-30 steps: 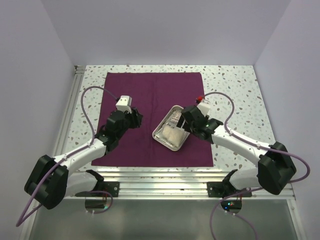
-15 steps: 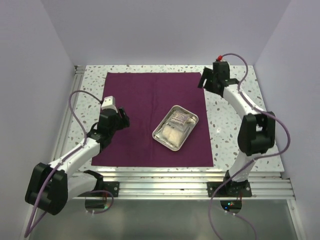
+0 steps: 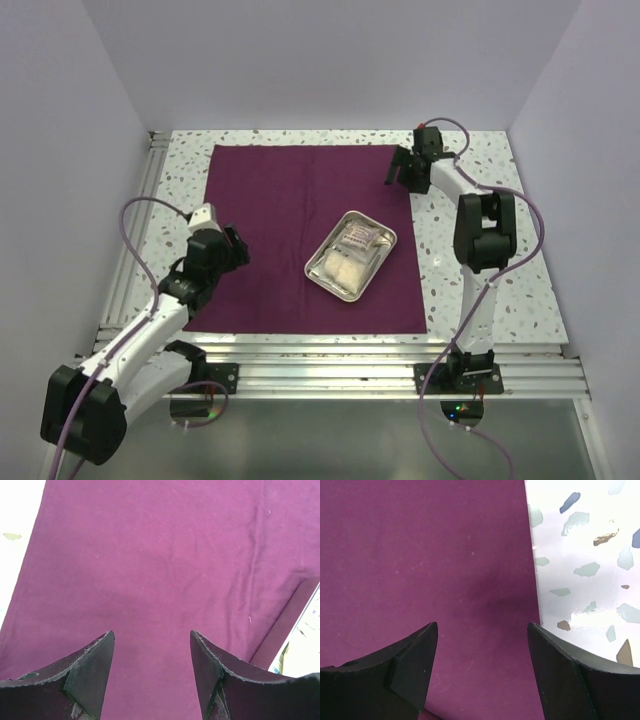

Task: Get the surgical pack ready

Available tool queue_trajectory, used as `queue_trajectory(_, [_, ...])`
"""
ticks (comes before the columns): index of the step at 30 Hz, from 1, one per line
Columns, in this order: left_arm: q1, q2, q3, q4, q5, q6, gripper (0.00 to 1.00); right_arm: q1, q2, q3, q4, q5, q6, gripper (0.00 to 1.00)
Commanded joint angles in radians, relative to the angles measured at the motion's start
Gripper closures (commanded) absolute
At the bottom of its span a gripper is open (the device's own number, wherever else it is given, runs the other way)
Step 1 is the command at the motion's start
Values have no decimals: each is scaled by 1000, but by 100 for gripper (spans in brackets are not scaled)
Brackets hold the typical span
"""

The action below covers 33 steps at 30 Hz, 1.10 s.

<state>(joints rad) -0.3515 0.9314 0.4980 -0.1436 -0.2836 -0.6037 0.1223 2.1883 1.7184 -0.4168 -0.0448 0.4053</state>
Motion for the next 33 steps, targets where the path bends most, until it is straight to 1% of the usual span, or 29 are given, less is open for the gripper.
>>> queue_trajectory(1, [9, -46, -16, -30, -32, -24, 34, -4, 14, 43, -2, -1, -2, 25])
queue_trajectory(8, [9, -103, -19, -30, -35, -19, 34, -3, 54, 46, -14, 80, -13, 27])
queue_trajectory(12, [9, -118, -22, -24, -29, -18, 34, 3, 82, 49, -17, 88, -16, 28])
queue_trajectory(19, [9, -129, -12, -37, -48, -7, 34, 42, 105, 75, -36, 112, -39, 47])
queue_trajectory(20, [9, -131, -12, -39, -49, -5, 34, 43, 106, 76, -34, 112, -37, 53])
queue_trajectory(21, [9, -135, -10, -40, -52, -7, 34, 42, 105, 75, -36, 117, -36, 57])
queue_trajectory(25, [9, -143, -12, -45, -54, -4, 34, 39, 88, 66, -33, 170, -33, 78])
queue_trajectory(26, [9, -143, -13, -45, -54, -5, 34, 37, 85, 66, -33, 178, -30, 86])
queue_trajectory(27, [9, -140, -13, -44, -54, -4, 34, 34, 84, 66, -33, 193, -14, 98])
queue_trajectory(30, [9, -132, -18, -39, -43, -4, 34, 4, 71, 46, -39, 246, 29, 100])
queue_trajectory(31, [9, -131, -22, -34, -42, -4, 34, -27, 61, 26, -31, 249, 76, 100])
queue_trajectory(32, [9, -128, -26, -31, -39, -4, 34, -48, 23, -6, -14, 253, 108, 100])
queue_trajectory(33, [9, -121, -27, -24, -31, -2, 34, -73, -2, -93, 25, 263, 148, 100])
